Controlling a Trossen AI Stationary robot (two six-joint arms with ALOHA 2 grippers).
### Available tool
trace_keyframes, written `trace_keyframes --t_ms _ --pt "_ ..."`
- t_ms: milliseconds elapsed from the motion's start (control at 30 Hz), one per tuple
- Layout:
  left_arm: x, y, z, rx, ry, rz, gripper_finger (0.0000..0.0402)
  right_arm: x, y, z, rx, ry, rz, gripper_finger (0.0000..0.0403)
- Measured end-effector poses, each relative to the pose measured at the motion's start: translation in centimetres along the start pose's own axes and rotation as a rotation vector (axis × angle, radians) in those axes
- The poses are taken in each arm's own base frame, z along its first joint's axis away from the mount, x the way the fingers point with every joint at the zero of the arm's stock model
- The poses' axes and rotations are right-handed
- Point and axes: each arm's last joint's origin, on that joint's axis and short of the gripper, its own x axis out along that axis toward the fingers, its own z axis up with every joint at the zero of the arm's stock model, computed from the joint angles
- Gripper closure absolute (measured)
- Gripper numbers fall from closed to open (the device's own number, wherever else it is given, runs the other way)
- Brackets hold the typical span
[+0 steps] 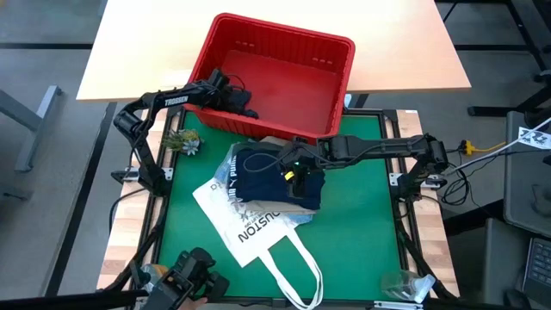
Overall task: Fold Laundry from Bin
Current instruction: Fold the gray shorts
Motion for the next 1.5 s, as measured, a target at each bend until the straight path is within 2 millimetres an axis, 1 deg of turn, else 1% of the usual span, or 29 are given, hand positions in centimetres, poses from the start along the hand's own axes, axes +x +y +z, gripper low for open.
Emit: trace_keyframes --t_ms 300,400,500,933,1500 --pt "0.2 0.1 0.0 -0.004 0.006 -0.002 0.0215 0.0 0.0 0.0 0.000 0.000 0.000 0.0237" --pt "0.7 0.3 -0.2 -0.018 0.033 -0.004 0.0215 0.0 0.0 0.0 0.000 0.000 0.000 0.0237" --pt "1.9 0.4 -0.5 -0.003 0.052 -0.043 0.0215 0.0 0.0 0.0 0.000 0.000 0.000 0.0237" --pt "2.0 0.6 0.2 -0.019 -0.018 -0.051 0.0219 0.0 0.0 0.0 0.000 -0.001 0.000 0.0237" --pt "2.0 0.6 0.3 -0.023 -0.029 -0.069 0.0319 0.0 0.0 0.0 0.000 -0.001 0.000 0.0237"
